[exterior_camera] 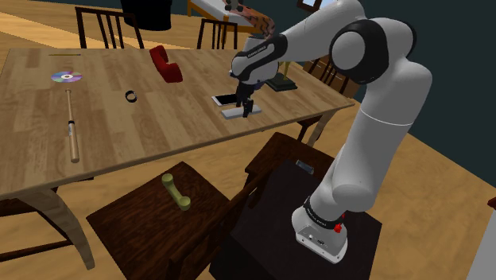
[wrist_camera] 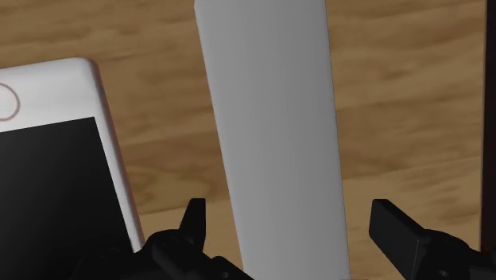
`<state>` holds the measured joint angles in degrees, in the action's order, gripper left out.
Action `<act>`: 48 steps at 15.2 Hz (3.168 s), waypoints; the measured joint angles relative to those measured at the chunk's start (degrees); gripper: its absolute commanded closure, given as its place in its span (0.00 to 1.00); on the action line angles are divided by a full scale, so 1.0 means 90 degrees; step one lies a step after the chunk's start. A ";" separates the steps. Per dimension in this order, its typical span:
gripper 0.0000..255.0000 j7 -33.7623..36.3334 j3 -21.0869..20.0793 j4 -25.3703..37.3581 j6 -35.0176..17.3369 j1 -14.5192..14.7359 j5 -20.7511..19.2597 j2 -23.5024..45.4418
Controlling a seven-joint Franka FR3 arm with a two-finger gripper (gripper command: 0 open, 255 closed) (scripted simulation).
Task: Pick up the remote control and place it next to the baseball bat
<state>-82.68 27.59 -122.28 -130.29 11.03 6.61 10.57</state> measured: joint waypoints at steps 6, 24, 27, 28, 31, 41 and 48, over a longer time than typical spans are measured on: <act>0.00 -0.0012 -0.0005 -0.0018 -0.0043 -0.0003 0.0018 0.0023; 1.00 0.0139 0.0044 0.0174 0.0422 0.0045 -0.0197 -0.0292; 1.00 0.0210 0.0058 0.0266 0.0641 0.0066 -0.0292 -0.0440; 1.00 0.0230 0.0063 0.0304 0.0726 0.0071 -0.0325 -0.0493; 1.00 0.0295 0.0068 0.0422 0.0959 0.0088 -0.0408 -0.0626; 1.00 0.1170 -0.0291 0.0506 0.1310 0.0522 -0.0585 -0.0939; 1.00 0.2181 -0.0785 0.0639 0.1311 0.1060 -0.0531 -0.0814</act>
<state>-63.05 20.52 -116.52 -118.49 20.57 1.83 3.25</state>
